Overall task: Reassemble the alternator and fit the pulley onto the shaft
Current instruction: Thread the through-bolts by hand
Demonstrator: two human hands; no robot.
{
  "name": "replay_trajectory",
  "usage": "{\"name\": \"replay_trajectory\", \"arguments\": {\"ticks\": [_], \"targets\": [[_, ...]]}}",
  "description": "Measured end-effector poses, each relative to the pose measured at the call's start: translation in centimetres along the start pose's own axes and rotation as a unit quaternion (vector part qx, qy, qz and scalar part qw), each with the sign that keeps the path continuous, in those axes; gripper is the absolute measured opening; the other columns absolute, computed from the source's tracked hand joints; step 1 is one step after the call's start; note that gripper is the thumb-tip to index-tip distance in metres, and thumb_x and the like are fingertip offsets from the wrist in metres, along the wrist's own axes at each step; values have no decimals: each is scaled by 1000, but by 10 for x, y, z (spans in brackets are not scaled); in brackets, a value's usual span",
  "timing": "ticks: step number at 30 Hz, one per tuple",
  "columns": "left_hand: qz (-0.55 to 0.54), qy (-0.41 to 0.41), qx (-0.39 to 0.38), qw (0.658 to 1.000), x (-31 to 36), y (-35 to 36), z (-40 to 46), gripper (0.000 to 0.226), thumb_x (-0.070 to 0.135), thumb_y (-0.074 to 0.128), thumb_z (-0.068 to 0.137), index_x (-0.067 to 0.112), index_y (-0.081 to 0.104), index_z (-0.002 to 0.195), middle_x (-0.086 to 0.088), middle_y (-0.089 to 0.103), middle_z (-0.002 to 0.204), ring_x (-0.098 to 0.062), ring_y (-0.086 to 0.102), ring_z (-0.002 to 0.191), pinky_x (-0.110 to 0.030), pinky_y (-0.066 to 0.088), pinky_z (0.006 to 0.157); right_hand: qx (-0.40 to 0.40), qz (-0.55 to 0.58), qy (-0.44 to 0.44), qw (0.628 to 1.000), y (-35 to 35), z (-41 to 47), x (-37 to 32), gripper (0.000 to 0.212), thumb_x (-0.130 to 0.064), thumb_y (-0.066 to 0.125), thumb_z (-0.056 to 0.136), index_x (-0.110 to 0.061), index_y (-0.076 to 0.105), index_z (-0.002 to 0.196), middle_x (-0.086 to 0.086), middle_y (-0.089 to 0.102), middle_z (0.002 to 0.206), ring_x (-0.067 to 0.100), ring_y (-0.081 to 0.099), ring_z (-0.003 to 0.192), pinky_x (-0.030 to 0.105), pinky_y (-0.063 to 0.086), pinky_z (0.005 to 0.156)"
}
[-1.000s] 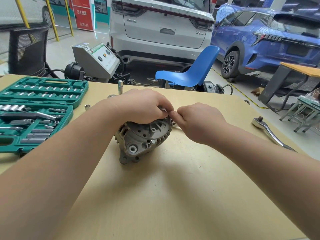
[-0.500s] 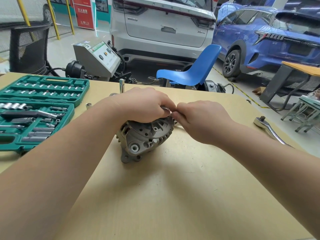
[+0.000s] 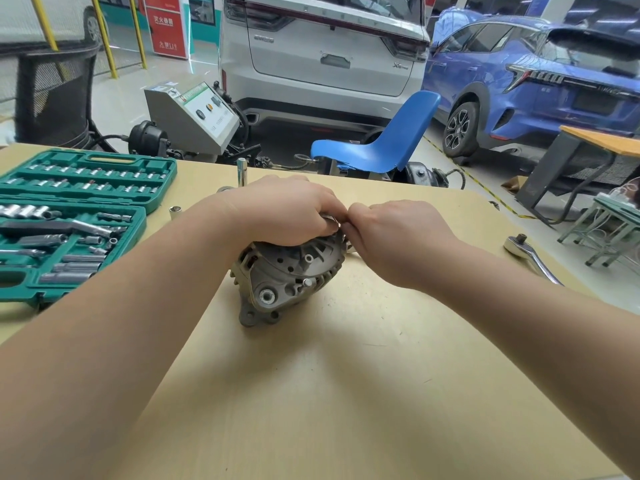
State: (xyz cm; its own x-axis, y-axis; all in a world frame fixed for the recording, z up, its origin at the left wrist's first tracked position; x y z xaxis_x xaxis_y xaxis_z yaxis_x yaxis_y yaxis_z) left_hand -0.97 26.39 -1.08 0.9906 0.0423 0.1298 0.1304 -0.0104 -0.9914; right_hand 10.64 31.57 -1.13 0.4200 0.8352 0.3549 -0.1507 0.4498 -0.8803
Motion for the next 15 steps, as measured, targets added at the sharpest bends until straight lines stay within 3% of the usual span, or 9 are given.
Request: {"name": "replay_trajectory", "arguments": {"ticks": [4, 8, 11, 13, 15], "targets": [[-20, -11, 11, 1000, -2, -1, 1, 30, 44, 44, 108, 57, 64, 127, 27, 62, 136, -16, 53, 125, -46, 45, 100, -50, 37, 68, 996, 9, 0, 9, 47, -56, 21, 109, -28, 43, 78, -4, 46, 67, 17, 43, 57, 31, 25, 49], [-24, -12, 3, 1000, -1, -1, 1, 31, 45, 44, 109, 59, 64, 127, 29, 59, 138, -15, 51, 127, -45, 44, 101, -11, 35, 36, 999, -5, -6, 10, 50, -65, 17, 103, -27, 49, 95, -6, 57, 78, 23, 57, 73, 33, 34, 53], [-18, -8, -1, 1000, 1, -2, 0, 34, 39, 44, 109, 59, 65, 127, 30, 58, 137, -15, 51, 126, -44, 44, 101, -2, 22, -27, 999, -9, -8, 2, 16, -41, 42, 107, -27, 42, 98, -9, 54, 84, 24, 58, 85, 34, 36, 55], [-17, -7, -1, 1000, 1, -2, 0, 37, 36, 44, 108, 59, 64, 130, 29, 59, 138, -15, 52, 126, -42, 44, 97, -9, 1, -36, 999, -5, -7, -2, 17, -28, 47, 105, -26, 35, 93, -9, 48, 78, 24, 55, 78, 33, 32, 52], [-22, -8, 5, 1000, 1, -1, 1, 36, 37, 45, 108, 60, 64, 129, 28, 60, 138, -14, 52, 125, -39, 42, 93, -7, -14, -30, 999, -3, -5, -2, 23, -30, 43, 108, -24, 36, 87, -8, 45, 69, 23, 50, 63, 32, 28, 48]]}}
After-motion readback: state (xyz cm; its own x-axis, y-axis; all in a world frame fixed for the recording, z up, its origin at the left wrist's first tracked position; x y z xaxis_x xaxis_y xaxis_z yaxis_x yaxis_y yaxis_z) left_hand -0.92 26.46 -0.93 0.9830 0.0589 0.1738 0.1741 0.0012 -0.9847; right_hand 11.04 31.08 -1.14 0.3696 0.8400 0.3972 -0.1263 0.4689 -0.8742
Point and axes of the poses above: each hand's wrist, its own z-axis towards the middle knuckle, its own y-axis out of the palm, x = y × z, the point moved 7 cm from there along z, towards the middle knuckle
